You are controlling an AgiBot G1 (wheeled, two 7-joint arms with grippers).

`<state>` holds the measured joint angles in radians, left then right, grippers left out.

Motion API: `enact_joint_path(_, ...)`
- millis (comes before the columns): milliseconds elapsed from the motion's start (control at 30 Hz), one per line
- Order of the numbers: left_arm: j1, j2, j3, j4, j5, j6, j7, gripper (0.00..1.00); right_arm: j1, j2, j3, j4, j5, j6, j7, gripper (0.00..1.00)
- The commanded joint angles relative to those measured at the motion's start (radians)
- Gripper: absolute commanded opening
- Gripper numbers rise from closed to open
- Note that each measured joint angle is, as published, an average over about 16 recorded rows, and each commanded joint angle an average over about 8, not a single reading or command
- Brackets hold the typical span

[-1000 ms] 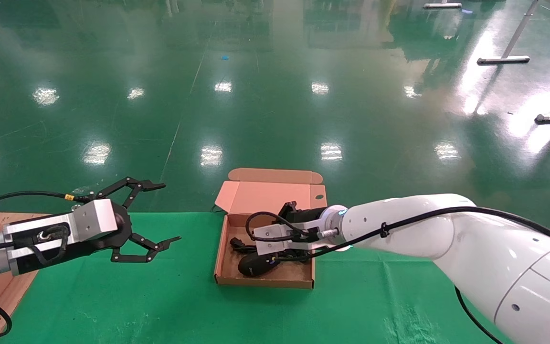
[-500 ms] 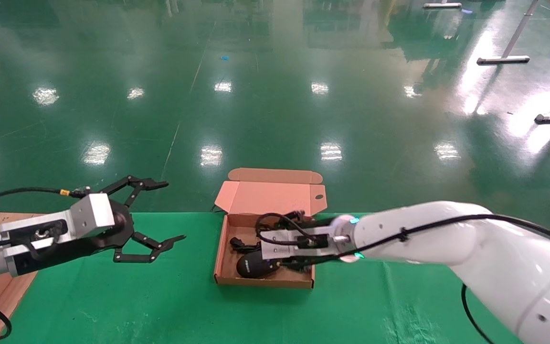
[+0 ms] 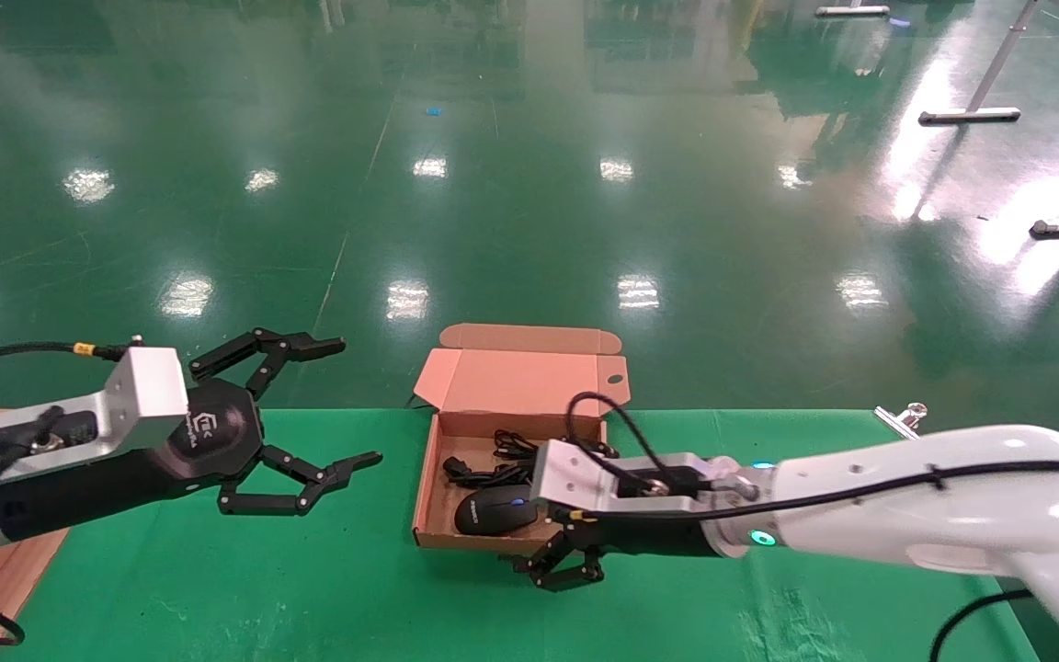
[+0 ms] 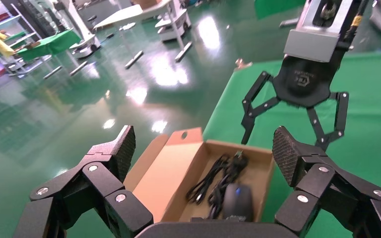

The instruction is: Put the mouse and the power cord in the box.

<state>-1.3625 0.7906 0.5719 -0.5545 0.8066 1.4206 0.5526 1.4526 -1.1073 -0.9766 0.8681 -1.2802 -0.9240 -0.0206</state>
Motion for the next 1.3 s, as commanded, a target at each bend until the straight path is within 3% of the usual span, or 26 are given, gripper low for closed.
enact_joint_path(33,0.015,-0.009,-0.015,-0.038,-0.004,0.004,-0.039,1.0,-0.019,0.025,0.036,0.021,0.028,-0.029,0.011,1.0)
enact_joint_path(1300,0.288,-0.179,-0.292,-0.736,-0.076,0.075,-0.743,1.0,-0.377,0.495,0.696,0.416,0.549,-0.571,0.207,1.0)
